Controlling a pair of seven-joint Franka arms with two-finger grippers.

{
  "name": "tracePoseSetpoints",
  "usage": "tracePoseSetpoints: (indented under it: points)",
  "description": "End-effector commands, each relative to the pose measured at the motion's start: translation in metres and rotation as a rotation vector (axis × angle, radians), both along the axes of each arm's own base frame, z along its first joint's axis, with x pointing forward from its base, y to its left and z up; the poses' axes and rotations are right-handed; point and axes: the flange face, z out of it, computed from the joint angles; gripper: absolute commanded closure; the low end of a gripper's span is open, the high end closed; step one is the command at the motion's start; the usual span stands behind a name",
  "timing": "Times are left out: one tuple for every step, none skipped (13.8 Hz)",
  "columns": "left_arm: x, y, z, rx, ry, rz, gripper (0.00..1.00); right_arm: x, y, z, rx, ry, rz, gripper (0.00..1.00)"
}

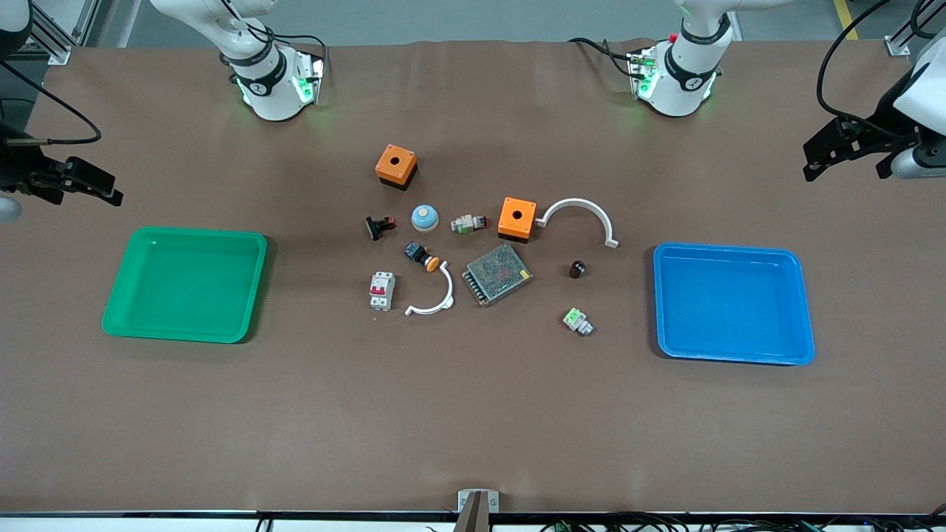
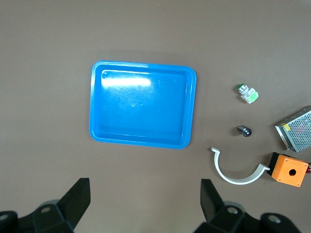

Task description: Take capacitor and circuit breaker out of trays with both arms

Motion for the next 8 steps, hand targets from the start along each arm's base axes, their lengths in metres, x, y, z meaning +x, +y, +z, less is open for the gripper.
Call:
tracePoseSetpoints:
  points:
    - [-0.0078,-0.0005,0.0044,-0.011,0.001,0.008,0.0,-0.0104,-0.0005,0.0037,-0.015,-0.017,0.021,0.0]
    - [-0.0078,-0.0005,0.0044,-0.011,0.001,0.006,0.0,-0.0103,-0.0011,0.0038,-0.013,-0.019,0.033,0.0]
    - [-0.0073,-0.0005,0.0036,-0.011,0.002,0.006,0.0,-0.0103,-0.0019,0.0038,-0.013,-0.02,0.045,0.0]
    - [-0.0076,-0.0005,0.0045,-0.011,-0.001,0.006,0.0,-0.0105,-0.0019,0.0037,-0.013,-0.018,0.045,0.0]
    - [-0.0078,-0.0005,0.0044,-0.011,0.001,0.006,0.0,-0.0105,-0.0013,0.0037,-0.014,-0.018,0.047,0.0]
    - [-0.0078,-0.0005,0.0051,-0.011,-0.001,0.005,0.0,-0.01,-0.0011,0.0029,-0.013,-0.017,0.047,0.0]
    - [-0.0074,-0.0013,0.0057,-0.011,-0.002,-0.004,0.0,-0.0101,-0.0019,0.0029,-0.013,-0.017,0.045,0.0]
    - [-0.0064,-0.0012,0.0049,-0.009,0.0,-0.015,0.0,-0.0102,-0.0019,0.0022,-0.013,-0.015,0.044,0.0]
